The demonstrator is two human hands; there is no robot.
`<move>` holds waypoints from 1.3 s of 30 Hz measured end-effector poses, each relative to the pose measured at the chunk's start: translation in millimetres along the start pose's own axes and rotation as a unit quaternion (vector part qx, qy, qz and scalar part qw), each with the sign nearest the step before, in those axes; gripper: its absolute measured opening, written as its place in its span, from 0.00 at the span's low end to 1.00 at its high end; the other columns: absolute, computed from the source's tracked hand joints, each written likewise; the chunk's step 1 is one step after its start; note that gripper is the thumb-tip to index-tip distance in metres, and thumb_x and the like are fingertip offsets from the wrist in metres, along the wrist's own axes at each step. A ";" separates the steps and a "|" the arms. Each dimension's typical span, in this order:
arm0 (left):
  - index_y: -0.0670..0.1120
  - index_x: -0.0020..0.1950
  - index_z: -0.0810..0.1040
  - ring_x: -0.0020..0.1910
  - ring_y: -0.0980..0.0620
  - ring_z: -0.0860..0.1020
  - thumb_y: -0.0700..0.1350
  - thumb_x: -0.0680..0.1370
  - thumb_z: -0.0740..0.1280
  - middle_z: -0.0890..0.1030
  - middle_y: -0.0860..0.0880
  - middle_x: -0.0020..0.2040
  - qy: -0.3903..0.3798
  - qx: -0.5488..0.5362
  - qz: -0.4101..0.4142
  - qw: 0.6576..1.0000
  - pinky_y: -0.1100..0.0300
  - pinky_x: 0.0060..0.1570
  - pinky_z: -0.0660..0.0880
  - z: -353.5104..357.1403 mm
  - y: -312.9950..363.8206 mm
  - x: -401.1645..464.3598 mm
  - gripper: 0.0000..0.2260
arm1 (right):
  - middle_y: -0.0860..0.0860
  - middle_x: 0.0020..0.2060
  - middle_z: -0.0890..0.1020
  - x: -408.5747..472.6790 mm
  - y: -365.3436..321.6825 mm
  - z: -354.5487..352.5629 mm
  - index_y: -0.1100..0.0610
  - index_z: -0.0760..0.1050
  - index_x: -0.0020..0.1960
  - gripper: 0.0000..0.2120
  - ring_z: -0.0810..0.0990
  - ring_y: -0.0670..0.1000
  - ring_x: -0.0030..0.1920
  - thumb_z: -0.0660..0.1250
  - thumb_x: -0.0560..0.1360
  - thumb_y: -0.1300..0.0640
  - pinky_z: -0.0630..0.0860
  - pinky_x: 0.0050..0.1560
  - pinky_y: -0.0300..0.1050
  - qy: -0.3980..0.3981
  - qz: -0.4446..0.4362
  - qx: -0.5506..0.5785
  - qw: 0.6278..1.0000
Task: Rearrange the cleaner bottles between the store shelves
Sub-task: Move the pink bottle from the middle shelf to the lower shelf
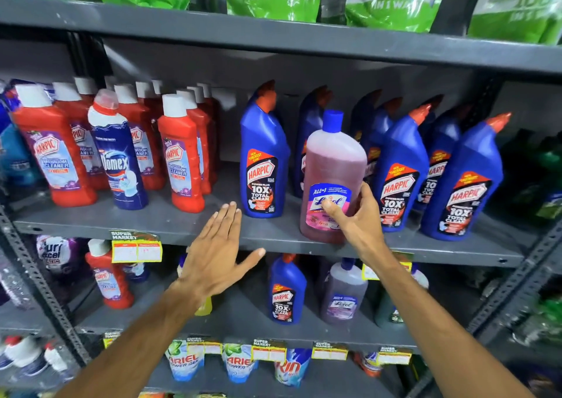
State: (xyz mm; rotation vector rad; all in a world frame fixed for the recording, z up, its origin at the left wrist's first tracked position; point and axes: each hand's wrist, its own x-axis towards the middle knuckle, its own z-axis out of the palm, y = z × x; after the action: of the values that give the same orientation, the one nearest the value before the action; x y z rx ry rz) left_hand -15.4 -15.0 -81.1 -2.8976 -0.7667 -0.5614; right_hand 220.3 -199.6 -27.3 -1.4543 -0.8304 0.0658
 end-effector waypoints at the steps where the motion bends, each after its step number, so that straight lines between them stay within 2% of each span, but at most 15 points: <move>1: 0.37 0.85 0.49 0.86 0.45 0.48 0.73 0.80 0.46 0.50 0.38 0.86 0.026 -0.002 0.017 1.000 0.51 0.85 0.46 1.8 4.0 -9.5 0.47 | 0.43 0.53 0.89 -10.8 -4.7 -3.0 0.43 0.75 0.60 0.27 0.89 0.46 0.52 0.82 0.65 0.42 0.86 0.51 0.43 -0.001 -0.004 -0.002 1.000; 4: 0.35 0.84 0.52 0.86 0.42 0.50 0.70 0.82 0.54 0.52 0.37 0.86 0.087 -0.015 0.061 0.994 0.46 0.84 0.52 13.0 15.1 -36.7 0.45 | 0.44 0.53 0.88 -43.2 -15.2 -10.4 0.42 0.74 0.59 0.26 0.89 0.47 0.52 0.82 0.66 0.43 0.85 0.51 0.42 0.005 -0.010 -0.004 1.000; 7: 0.36 0.85 0.51 0.86 0.41 0.50 0.67 0.83 0.58 0.50 0.38 0.87 0.113 -0.040 0.088 0.989 0.46 0.84 0.51 32.1 23.8 -62.3 0.44 | 0.44 0.53 0.88 -74.2 -19.7 -15.3 0.37 0.74 0.59 0.24 0.89 0.48 0.54 0.82 0.68 0.45 0.85 0.53 0.43 0.012 -0.011 0.002 1.000; 12: 0.37 0.85 0.49 0.86 0.41 0.50 0.68 0.82 0.58 0.48 0.39 0.87 0.054 -0.059 0.103 0.991 0.43 0.82 0.56 77.9 30.5 -97.4 0.45 | 0.47 0.53 0.88 -118.3 -4.8 -18.6 0.35 0.74 0.58 0.25 0.88 0.50 0.53 0.82 0.66 0.44 0.85 0.52 0.44 0.039 0.003 -0.001 0.999; 15: 0.36 0.85 0.49 0.86 0.41 0.50 0.68 0.82 0.58 0.48 0.39 0.87 0.012 -0.064 0.096 0.993 0.42 0.82 0.57 108.1 27.1 -109.9 0.45 | 0.47 0.54 0.87 -142.2 22.0 -16.6 0.34 0.73 0.59 0.28 0.88 0.52 0.54 0.83 0.64 0.46 0.85 0.54 0.51 0.063 0.024 -0.003 0.998; 17: 0.36 0.85 0.50 0.86 0.41 0.51 0.69 0.83 0.57 0.49 0.38 0.87 -0.025 -0.058 0.085 0.994 0.43 0.82 0.57 127.8 22.6 -116.4 0.45 | 0.41 0.54 0.86 -158.9 43.9 -12.1 0.30 0.71 0.59 0.31 0.87 0.48 0.54 0.83 0.63 0.46 0.85 0.54 0.47 0.085 0.042 -0.007 0.995; 19: 0.35 0.84 0.51 0.86 0.41 0.51 0.70 0.82 0.56 0.49 0.37 0.87 -0.065 -0.049 0.079 0.994 0.43 0.81 0.59 147.8 17.4 -120.9 0.45 | 0.33 0.53 0.84 -174.2 68.8 -5.8 0.26 0.70 0.59 0.33 0.85 0.40 0.53 0.83 0.63 0.47 0.82 0.53 0.36 0.109 0.057 -0.019 0.992; 21: 0.35 0.84 0.52 0.86 0.40 0.51 0.70 0.82 0.56 0.49 0.37 0.86 -0.100 -0.047 0.072 0.991 0.42 0.81 0.60 168.9 12.9 -122.1 0.46 | 0.29 0.53 0.83 -188.4 96.6 1.4 0.25 0.69 0.59 0.36 0.84 0.35 0.53 0.83 0.63 0.51 0.79 0.52 0.30 0.132 0.081 -0.024 0.988; 23: 0.35 0.84 0.52 0.86 0.40 0.51 0.71 0.81 0.56 0.49 0.37 0.86 -0.134 -0.050 0.066 0.988 0.42 0.82 0.60 191.7 9.6 -120.3 0.47 | 0.29 0.54 0.82 -202.1 126.5 8.6 0.27 0.69 0.58 0.35 0.84 0.36 0.53 0.83 0.64 0.53 0.79 0.52 0.31 0.148 0.110 -0.013 0.983; 26: 0.36 0.84 0.49 0.86 0.41 0.49 0.73 0.80 0.55 0.45 0.38 0.86 -0.175 -0.054 0.057 0.982 0.44 0.84 0.55 227.0 6.1 -112.4 0.49 | 0.33 0.51 0.83 -216.6 170.7 19.1 0.35 0.68 0.54 0.29 0.85 0.46 0.53 0.83 0.63 0.47 0.83 0.52 0.40 0.164 0.162 0.000 0.973; 30: 0.36 0.85 0.43 0.86 0.41 0.44 0.75 0.78 0.48 0.41 0.38 0.85 -0.207 -0.053 0.056 0.975 0.46 0.85 0.50 270.0 -0.1 -96.3 0.51 | 0.43 0.54 0.82 -217.2 215.1 33.4 0.37 0.67 0.55 0.29 0.85 0.41 0.50 0.82 0.64 0.47 0.83 0.50 0.37 0.187 0.191 -0.004 0.964; 32: 0.36 0.84 0.42 0.86 0.41 0.44 0.75 0.77 0.44 0.40 0.37 0.85 -0.211 -0.051 0.055 0.975 0.46 0.85 0.48 288.3 -3.9 -89.0 0.51 | 0.37 0.53 0.83 -211.3 234.1 39.2 0.37 0.67 0.56 0.29 0.85 0.39 0.51 0.82 0.65 0.49 0.83 0.49 0.36 0.198 0.196 0.003 0.960; 34: 0.36 0.84 0.42 0.86 0.41 0.43 0.75 0.77 0.43 0.40 0.37 0.85 -0.214 -0.053 0.051 0.974 0.47 0.85 0.46 303.3 -7.0 -83.7 0.51 | 0.32 0.52 0.82 -203.1 249.9 44.5 0.38 0.67 0.57 0.29 0.85 0.42 0.52 0.81 0.66 0.50 0.83 0.51 0.37 0.211 0.194 0.004 0.958; 37: 0.35 0.84 0.46 0.86 0.41 0.45 0.74 0.78 0.46 0.42 0.36 0.85 -0.213 -0.062 0.040 0.974 0.48 0.85 0.45 320.1 -10.0 -77.1 0.50 | 0.31 0.53 0.82 -191.6 267.5 51.6 0.40 0.68 0.60 0.29 0.85 0.44 0.55 0.82 0.68 0.54 0.82 0.54 0.37 0.231 0.177 -0.015 0.956; 39: 0.35 0.84 0.47 0.86 0.40 0.46 0.74 0.78 0.46 0.45 0.36 0.86 -0.218 -0.073 0.031 0.973 0.47 0.85 0.46 327.8 -11.1 -73.0 0.50 | 0.32 0.54 0.83 -187.1 277.7 54.1 0.46 0.68 0.62 0.29 0.85 0.44 0.54 0.82 0.70 0.60 0.83 0.55 0.38 0.239 0.176 -0.022 0.955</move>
State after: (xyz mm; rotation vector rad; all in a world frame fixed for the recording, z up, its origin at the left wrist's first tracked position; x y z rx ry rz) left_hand 27.1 20.0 -412.5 -3.2132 -0.6990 0.0360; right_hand 176.7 -204.1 -363.6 -1.5605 -0.1753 -0.0361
